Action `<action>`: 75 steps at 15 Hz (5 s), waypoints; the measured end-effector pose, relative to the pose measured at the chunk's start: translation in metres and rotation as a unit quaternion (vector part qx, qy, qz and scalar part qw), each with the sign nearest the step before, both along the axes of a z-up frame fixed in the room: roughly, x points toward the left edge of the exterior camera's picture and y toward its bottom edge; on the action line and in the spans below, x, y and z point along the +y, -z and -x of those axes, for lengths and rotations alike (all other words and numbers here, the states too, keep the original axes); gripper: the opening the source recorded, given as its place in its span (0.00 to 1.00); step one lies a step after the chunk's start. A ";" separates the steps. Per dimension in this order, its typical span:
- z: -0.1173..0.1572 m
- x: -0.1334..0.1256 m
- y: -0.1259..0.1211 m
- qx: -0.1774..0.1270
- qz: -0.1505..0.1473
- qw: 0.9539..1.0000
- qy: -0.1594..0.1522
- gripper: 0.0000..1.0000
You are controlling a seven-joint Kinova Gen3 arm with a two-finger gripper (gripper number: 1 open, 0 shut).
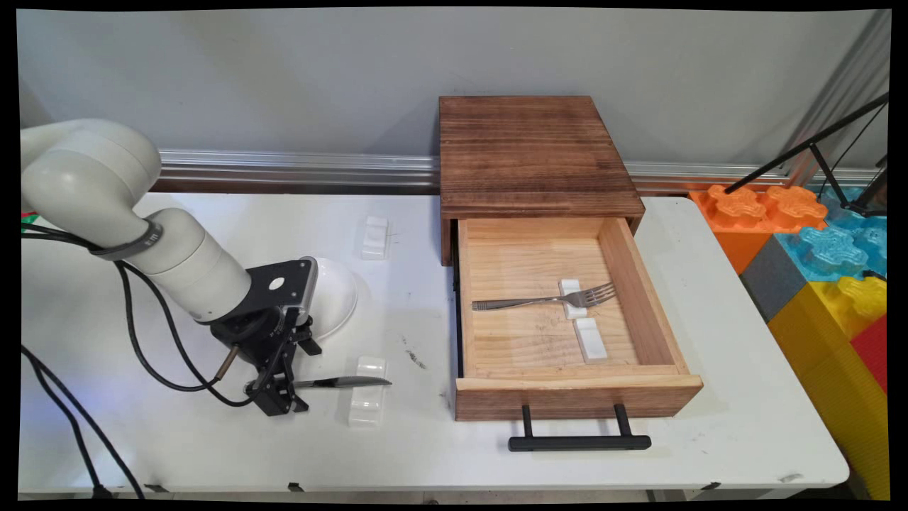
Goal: Pick up the knife from the right of the white plate, then place the picked object into the drawer
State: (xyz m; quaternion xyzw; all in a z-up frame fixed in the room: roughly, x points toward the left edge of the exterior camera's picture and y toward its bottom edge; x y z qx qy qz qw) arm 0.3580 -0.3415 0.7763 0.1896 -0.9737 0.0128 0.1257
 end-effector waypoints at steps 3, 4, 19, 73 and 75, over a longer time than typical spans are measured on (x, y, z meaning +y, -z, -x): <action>0.001 0.000 0.002 0.000 0.000 1.000 0.001 1.00; 0.002 0.000 0.003 0.000 0.000 1.000 0.002 1.00; -0.001 0.002 0.000 -0.003 -0.002 1.000 0.007 0.00; 0.233 -0.137 -0.121 0.167 0.061 0.984 -0.022 0.00; 0.240 -0.140 -0.106 0.167 0.061 0.984 -0.021 0.00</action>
